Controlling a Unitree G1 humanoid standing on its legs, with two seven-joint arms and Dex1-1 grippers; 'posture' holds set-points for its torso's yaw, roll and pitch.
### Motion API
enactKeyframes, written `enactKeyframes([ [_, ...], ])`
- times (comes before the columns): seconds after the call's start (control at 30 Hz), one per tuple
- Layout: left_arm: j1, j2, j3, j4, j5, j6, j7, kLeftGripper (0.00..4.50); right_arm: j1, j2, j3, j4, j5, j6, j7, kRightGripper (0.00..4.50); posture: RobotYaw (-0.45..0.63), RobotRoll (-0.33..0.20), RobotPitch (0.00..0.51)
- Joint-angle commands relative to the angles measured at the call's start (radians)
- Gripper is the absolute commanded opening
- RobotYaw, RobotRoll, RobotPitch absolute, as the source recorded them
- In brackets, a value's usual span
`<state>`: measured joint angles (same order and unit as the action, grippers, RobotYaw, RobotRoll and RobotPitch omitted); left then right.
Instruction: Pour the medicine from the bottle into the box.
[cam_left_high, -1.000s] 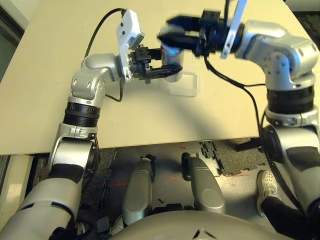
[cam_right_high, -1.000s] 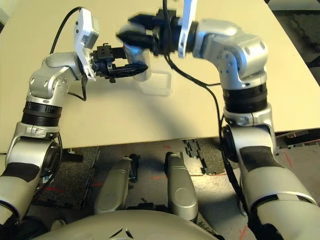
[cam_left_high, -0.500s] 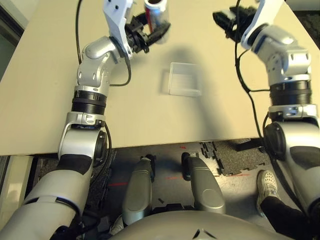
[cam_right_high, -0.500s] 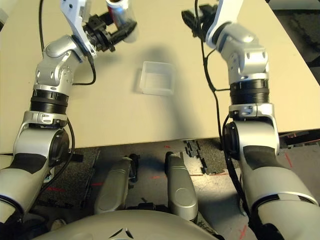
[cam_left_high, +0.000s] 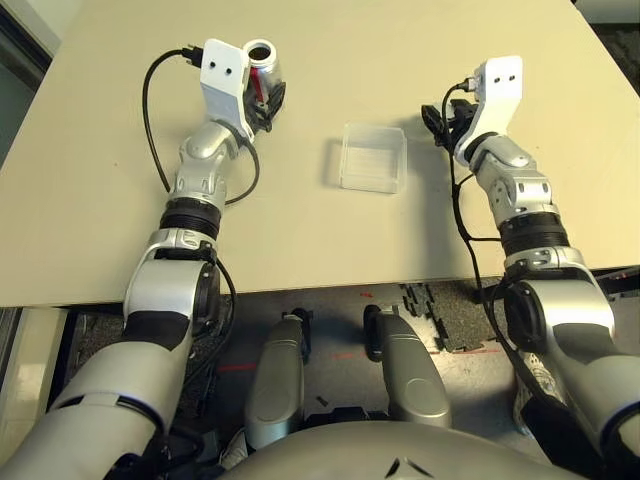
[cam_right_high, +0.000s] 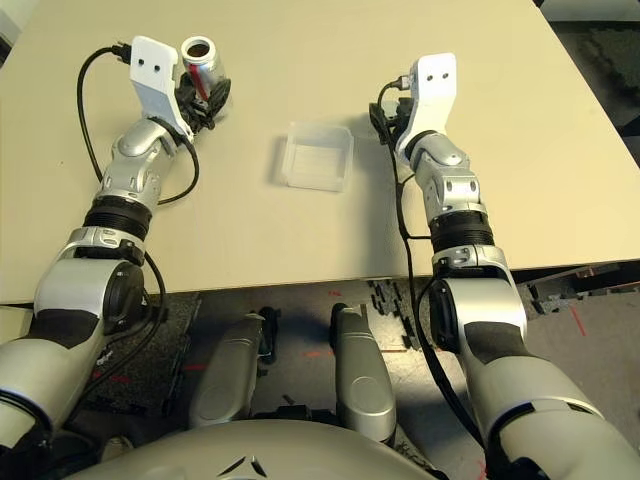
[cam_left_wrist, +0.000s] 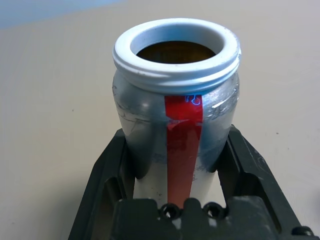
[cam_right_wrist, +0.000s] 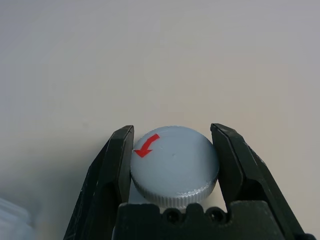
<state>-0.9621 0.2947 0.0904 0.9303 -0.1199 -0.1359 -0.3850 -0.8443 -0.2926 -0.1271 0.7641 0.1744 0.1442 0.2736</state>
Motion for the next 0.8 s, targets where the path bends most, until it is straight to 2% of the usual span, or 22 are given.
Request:
enactKeyframes([
  [0.03, 0.008, -0.002, 0.012, 0.034, 0.006, -0.018, 0.009, 2.46, 0.008, -0.004, -0.011, 0.052, -0.016, -0.035, -0.008, 2.58, 0.01, 0.000, 0.199],
  [0.07, 0.005, -0.002, 0.014, 0.037, 0.006, -0.020, 0.009, 2.46, 0.008, -0.005, -0.011, 0.059, -0.016, -0.036, -0.008, 2.58, 0.01, 0.000, 0.197],
  [0.27, -0.015, -0.001, 0.024, 0.051, 0.002, -0.018, 0.008, 2.46, 0.002, -0.009, -0.015, 0.049, -0.009, -0.026, -0.004, 4.50, 0.02, 0.000, 0.196],
  [0.4, -0.024, 0.006, 0.029, 0.059, 0.006, -0.018, 0.013, 2.46, 0.007, -0.040, -0.025, -0.049, 0.016, 0.038, 0.022, 4.50, 0.03, 0.000, 0.202],
  [0.5, -0.040, 0.023, 0.019, 0.077, 0.032, -0.034, 0.026, 2.46, 0.036, -0.094, -0.003, -0.210, 0.023, 0.176, 0.070, 4.50, 0.03, 0.000, 0.203],
  [0.6, -0.094, 0.068, -0.041, 0.111, 0.119, -0.098, 0.040, 2.46, 0.091, -0.203, 0.048, -0.437, 0.027, 0.423, 0.160, 4.50, 0.04, 0.000, 0.205],
  [0.7, -0.221, 0.140, -0.255, 0.130, 0.369, -0.287, 0.020, 2.46, 0.167, -0.417, 0.120, -0.729, 0.098, 0.695, 0.358, 4.50, 0.03, 0.000, 0.206],
  [0.8, -0.327, 0.172, -0.408, 0.163, 0.542, -0.438, 0.040, 2.46, 0.212, -0.536, 0.165, -0.880, 0.157, 0.807, 0.480, 4.50, 0.03, 0.000, 0.204],
])
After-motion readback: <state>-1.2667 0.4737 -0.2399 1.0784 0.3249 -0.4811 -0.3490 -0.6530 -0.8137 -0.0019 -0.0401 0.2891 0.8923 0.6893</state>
